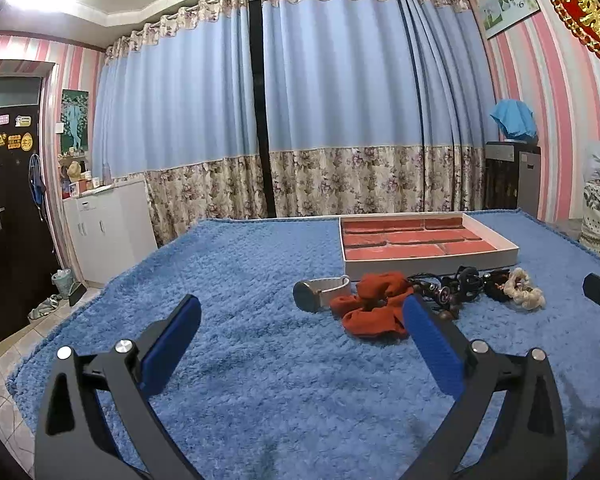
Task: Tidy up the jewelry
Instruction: 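Move both tools toward the jewelry pile beside the tray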
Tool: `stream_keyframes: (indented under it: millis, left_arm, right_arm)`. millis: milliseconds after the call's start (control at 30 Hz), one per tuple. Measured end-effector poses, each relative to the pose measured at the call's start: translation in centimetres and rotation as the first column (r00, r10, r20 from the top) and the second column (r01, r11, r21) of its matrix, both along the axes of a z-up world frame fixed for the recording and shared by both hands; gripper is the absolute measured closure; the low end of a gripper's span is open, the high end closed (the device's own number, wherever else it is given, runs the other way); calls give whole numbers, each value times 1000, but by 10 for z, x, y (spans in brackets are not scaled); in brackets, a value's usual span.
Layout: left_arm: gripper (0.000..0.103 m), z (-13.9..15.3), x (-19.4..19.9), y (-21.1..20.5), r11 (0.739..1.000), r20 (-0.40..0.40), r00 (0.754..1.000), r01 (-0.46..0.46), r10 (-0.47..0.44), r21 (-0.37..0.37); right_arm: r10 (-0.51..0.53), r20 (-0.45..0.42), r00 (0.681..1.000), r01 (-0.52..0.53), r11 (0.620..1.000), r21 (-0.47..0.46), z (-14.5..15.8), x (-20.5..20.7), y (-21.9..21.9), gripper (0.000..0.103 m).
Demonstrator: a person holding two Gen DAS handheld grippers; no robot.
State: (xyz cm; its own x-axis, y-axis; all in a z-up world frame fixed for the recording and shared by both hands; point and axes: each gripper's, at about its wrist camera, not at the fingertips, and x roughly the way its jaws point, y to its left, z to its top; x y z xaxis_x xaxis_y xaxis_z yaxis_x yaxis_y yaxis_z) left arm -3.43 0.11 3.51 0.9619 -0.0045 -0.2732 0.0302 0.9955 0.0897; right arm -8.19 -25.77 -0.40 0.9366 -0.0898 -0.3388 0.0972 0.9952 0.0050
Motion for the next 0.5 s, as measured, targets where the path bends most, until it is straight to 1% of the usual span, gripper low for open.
stream_keyframes:
  millis: [133, 333, 500]
  left_arm:
    - [4, -2, 1, 0, 1000, -11, 1000, 0, -1, -9]
    - [4, -3, 4, -4, 1000, -19, 1000, 19, -19, -3]
    - [4, -5, 8, -8, 999, -31, 999, 41, -41, 0]
  right_arm:
    - [16, -25, 1000, -16, 1000, 3, -2, 4, 1, 4]
    - [-2, -8, 1000, 2, 1000, 1, 3, 4, -1, 4]
    - [-21, -19, 1000, 21, 1000, 8, 3, 8, -7, 4]
